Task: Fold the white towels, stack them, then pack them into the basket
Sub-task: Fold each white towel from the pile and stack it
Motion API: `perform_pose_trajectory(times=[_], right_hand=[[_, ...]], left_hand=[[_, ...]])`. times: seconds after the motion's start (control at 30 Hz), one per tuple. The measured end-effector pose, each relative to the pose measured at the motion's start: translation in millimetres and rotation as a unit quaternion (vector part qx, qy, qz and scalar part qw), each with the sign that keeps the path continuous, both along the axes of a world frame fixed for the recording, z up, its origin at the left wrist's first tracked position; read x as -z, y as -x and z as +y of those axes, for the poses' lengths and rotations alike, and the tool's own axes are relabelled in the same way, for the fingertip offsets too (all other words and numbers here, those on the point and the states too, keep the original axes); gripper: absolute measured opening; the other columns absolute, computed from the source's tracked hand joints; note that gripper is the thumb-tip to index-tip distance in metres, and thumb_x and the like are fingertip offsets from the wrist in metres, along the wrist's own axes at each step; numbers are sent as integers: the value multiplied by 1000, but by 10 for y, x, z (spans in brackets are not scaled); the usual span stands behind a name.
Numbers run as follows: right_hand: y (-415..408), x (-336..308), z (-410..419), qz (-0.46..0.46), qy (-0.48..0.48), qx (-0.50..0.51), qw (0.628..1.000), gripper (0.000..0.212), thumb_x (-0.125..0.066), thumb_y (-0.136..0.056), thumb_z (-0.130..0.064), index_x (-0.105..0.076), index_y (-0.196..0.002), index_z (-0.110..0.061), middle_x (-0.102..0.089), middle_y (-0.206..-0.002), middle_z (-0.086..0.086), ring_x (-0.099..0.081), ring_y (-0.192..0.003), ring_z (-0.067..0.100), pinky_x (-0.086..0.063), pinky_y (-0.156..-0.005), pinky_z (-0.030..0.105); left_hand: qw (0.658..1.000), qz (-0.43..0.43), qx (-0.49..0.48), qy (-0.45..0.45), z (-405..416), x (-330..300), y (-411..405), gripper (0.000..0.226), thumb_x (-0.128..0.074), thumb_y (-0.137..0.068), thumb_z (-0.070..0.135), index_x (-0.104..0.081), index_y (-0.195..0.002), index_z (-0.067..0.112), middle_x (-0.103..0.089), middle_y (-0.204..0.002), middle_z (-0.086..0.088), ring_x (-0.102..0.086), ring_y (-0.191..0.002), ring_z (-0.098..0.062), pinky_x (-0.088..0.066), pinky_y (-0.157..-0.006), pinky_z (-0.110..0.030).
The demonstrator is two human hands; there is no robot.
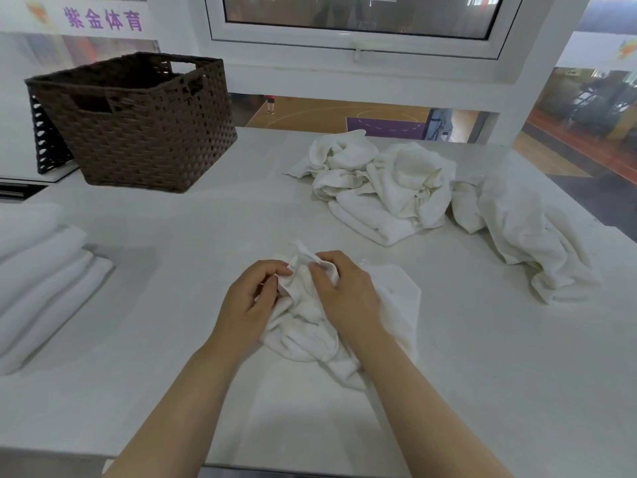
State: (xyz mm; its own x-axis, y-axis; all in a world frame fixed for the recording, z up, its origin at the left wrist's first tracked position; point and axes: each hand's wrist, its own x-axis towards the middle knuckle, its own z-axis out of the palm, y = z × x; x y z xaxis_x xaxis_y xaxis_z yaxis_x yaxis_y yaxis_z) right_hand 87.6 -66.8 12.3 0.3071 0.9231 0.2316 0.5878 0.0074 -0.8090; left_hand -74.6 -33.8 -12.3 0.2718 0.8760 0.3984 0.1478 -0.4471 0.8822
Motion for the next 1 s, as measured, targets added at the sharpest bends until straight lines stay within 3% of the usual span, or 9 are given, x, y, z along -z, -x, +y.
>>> perform_pose_trajectory(times=[0.1,0.23,0.33,0.43,0.53,0.7,0.83,0.93,1.0], right_hand=[[32,109,-58,-6,-48,-5,999,12,-52,-98,-35,-61,-102,-29,-67,-80,-13,-60,-75,5,-44,-64,19],[31,187,-94,1,-114,-12,993,22,-52,-95,-43,-57,-84,-25,-59,-67,-10,-57,-66,10,-44,-59,23],[34,215,-72,13,-139,1,990,32,-53,-93,-47,-55,-76,-20,-56,-69,-9,-55,-67,10,-42,-60,19],[31,223,-75,-4,-129,-1,992,18,-58,-95,-36,-58,-81,-26,-58,-71,-14,-56,-69,6,-40,-62,13],[23,203,-88,-20,-115,-20,993,8,-58,-96,-31,-63,-90,-31,-64,-78,-18,-60,-74,2,-41,-65,11],[15,218,-73,-36,-96,-33,994,11,-57,-98,-33,-67,-97,-31,-67,-79,-18,-61,-76,2,-42,-66,9],[10,219,-74,-78,-92,-43,992,12,-58,-96,-30,-67,-104,-29,-68,-79,-16,-61,-77,6,-39,-61,8],[10,212,-76,-87,-91,-48,991,15,-59,-95,-26,-66,-108,-29,-68,-83,-16,-61,-78,6,-37,-61,6],[11,217,-67,-85,-83,-42,992,17,-58,-95,-25,-66,-108,-31,-64,-79,-21,-58,-74,3,-38,-61,7]], left_hand=[[1000,26,-16,2,0,10,-24,33,-49,-97,0,-65,-98,29,-66,-97,10,-62,-84,-11,-46,-70,-18],[999,42,0,-33,3,3,-51,41,-58,-94,0,-60,-116,35,-59,-115,13,-61,-101,-16,-48,-79,-18],[997,46,13,-68,2,-25,-56,39,-60,-89,7,-60,-114,37,-54,-123,14,-58,-108,-17,-46,-81,-16],[998,42,15,-51,-5,-9,-53,34,-64,-90,8,-60,-112,33,-57,-122,13,-59,-106,-19,-47,-80,-20],[999,53,-1,-1,-14,24,-53,40,-67,-91,12,-55,-113,43,-61,-108,15,-59,-93,-16,-49,-75,-24],[996,78,5,-50,-17,18,-52,37,-64,-92,14,-55,-120,37,-58,-112,18,-57,-101,-13,-44,-80,-14],[989,112,-24,-91,-6,5,-51,38,-62,-88,27,-51,-118,46,-55,-114,32,-45,-114,2,-31,-93,-5],[989,100,-48,-98,8,6,-42,25,-61,-84,38,-54,-107,46,-55,-108,29,-43,-113,1,-29,-92,-5],[992,77,-57,-82,4,-3,-40,19,-63,-83,33,-57,-101,39,-57,-104,22,-49,-108,-5,-33,-89,-8]])
